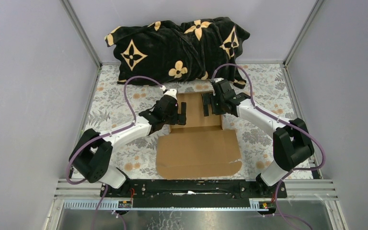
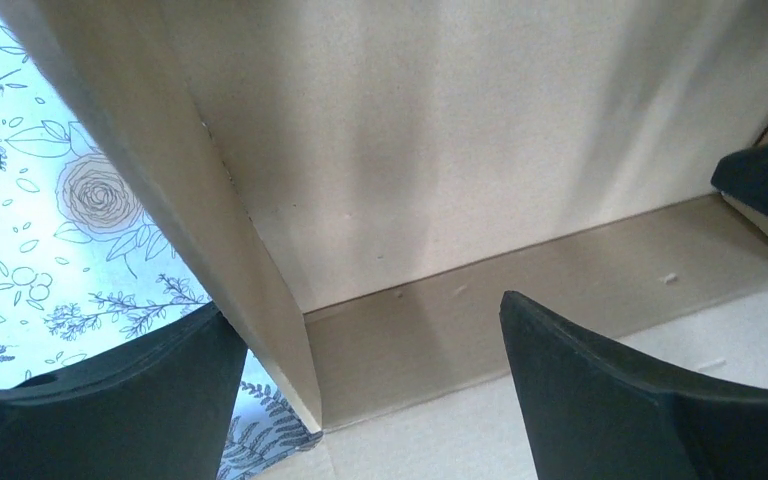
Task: Fold the paper box
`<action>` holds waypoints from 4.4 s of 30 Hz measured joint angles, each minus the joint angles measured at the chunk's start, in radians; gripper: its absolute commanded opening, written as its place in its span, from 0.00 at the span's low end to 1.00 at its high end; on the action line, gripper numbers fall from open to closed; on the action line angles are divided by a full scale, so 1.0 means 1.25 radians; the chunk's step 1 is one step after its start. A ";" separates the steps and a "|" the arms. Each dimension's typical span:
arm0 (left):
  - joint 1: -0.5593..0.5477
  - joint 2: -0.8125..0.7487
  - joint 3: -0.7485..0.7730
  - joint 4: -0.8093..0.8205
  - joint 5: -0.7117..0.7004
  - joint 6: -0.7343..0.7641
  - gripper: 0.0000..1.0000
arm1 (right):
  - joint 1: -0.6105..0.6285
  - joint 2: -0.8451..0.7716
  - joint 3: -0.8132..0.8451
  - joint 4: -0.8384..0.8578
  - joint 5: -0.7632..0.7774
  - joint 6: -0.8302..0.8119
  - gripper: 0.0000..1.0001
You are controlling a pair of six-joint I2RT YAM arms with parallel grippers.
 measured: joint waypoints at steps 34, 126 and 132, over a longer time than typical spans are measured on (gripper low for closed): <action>0.035 -0.037 0.123 -0.162 0.050 -0.028 0.99 | 0.001 -0.032 0.120 -0.126 0.055 -0.057 1.00; 0.119 -0.015 0.413 -0.386 0.127 0.039 0.95 | -0.511 -0.277 -0.644 0.517 -0.408 0.370 0.22; 0.122 -0.016 0.413 -0.386 0.128 0.039 0.95 | -0.511 -0.257 -0.624 0.522 -0.429 0.362 0.19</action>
